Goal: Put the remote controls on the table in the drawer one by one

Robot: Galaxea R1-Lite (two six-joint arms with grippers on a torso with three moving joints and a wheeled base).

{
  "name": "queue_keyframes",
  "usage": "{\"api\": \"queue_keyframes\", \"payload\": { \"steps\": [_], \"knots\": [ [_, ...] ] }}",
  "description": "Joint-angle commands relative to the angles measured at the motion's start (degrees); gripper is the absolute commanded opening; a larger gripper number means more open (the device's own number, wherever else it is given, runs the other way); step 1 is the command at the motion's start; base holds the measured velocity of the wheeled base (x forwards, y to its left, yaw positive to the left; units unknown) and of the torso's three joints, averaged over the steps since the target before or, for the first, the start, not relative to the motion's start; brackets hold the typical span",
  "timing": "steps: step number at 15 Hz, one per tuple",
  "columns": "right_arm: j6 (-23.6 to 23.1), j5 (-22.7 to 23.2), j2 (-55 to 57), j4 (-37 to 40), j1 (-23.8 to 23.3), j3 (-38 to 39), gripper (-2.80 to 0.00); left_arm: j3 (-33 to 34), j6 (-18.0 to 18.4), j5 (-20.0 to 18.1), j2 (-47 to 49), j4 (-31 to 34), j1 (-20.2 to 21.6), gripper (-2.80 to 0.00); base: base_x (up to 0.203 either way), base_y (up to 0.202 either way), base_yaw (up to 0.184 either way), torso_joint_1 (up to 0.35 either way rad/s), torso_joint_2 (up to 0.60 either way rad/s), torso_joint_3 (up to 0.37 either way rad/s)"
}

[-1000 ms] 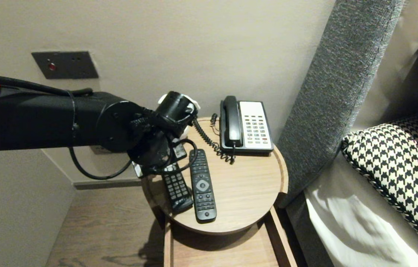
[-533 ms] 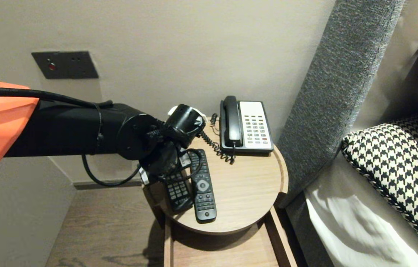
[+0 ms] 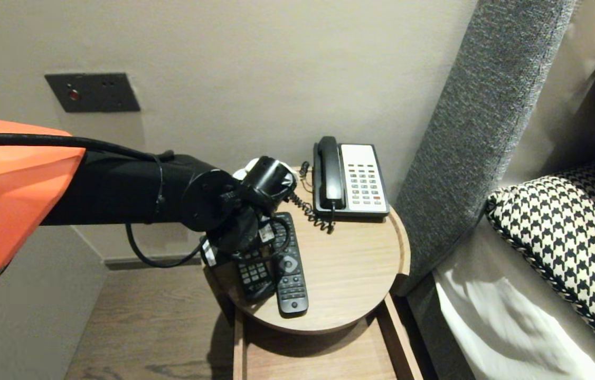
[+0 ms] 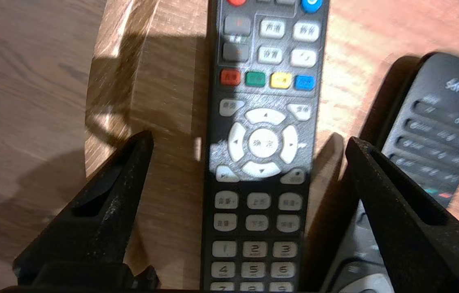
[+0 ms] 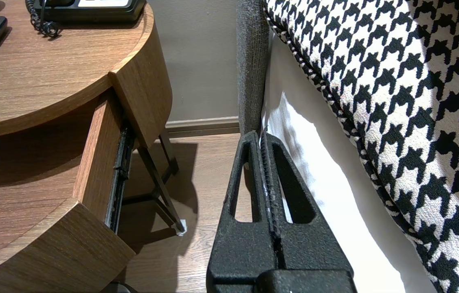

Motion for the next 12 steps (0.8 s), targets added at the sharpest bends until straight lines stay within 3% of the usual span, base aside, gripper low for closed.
{"api": "queue_keyframes", "payload": {
  "steps": [1, 7, 8, 12],
  "knots": [
    [0.0, 0.0, 0.0, 0.0, 0.0, 2.3, -2.80, -0.2, -0.1, 0.2, 0.4, 1.4, -0.3, 0.00, 0.000, 0.000, 0.000, 0.000, 0.00, 0.000],
    [0.0, -0.1, 0.0, 0.0, 0.0, 2.3, -2.80, -0.7, 0.3, 0.4, 1.7, 1.5, -0.7, 0.00, 0.000, 0.000, 0.000, 0.000, 0.00, 0.000],
    [0.0, 0.0, 0.0, 0.0, 0.0, 2.3, -2.80, -1.0, 0.2, 0.4, 1.7, 1.6, -0.7, -2.80, 0.000, 0.000, 0.000, 0.000, 0.00, 0.000],
    [0.0, 0.0, 0.0, 0.0, 0.0, 2.3, -2.80, -1.7, 0.3, 0.4, 2.1, 1.7, -1.2, -2.80, 0.000, 0.000, 0.000, 0.000, 0.00, 0.000]
  ]
}}
